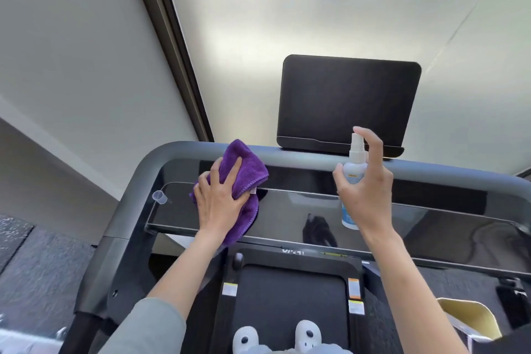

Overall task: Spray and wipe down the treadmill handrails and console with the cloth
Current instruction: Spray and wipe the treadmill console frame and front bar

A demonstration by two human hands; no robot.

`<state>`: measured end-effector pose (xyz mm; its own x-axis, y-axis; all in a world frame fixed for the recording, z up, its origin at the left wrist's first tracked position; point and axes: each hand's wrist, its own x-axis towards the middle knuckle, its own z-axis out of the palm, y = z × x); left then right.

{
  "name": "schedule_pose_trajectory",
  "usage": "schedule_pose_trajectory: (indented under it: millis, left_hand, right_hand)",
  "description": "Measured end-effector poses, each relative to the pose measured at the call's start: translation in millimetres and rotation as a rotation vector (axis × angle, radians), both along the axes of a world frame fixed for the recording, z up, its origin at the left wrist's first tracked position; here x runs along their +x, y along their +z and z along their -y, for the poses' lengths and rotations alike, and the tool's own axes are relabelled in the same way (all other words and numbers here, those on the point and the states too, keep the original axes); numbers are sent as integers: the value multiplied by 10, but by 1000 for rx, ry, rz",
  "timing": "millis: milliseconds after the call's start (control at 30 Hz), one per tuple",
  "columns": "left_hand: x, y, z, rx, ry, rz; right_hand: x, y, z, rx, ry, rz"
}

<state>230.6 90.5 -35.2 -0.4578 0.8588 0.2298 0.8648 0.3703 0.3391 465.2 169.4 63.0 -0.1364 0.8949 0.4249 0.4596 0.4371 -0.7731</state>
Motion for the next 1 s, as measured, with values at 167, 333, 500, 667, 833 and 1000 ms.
schedule_pose_trajectory:
  millis: [167,333,500,667,833,1000]
  left_hand:
    - [-248,-62,345,180,-10,-95]
    - [-74,-130,325,17,155,-32]
    - [95,-82,185,-62,209,-57]
    - [402,-37,154,-50,15,-74]
    - [46,9,168,56,221,58]
    - [92,-32,55,-110,379,31]
  right_hand:
    - [46,2,30,-2,-13,8]
    - [48,-106,207,-38,10,51]
    - [-44,-174,372,-76,-9,62]
    - [-102,-167,522,-104,-59,81]
    - [11,-143,575,-112,-38,80]
    - [252,-117,463,-107,18,53]
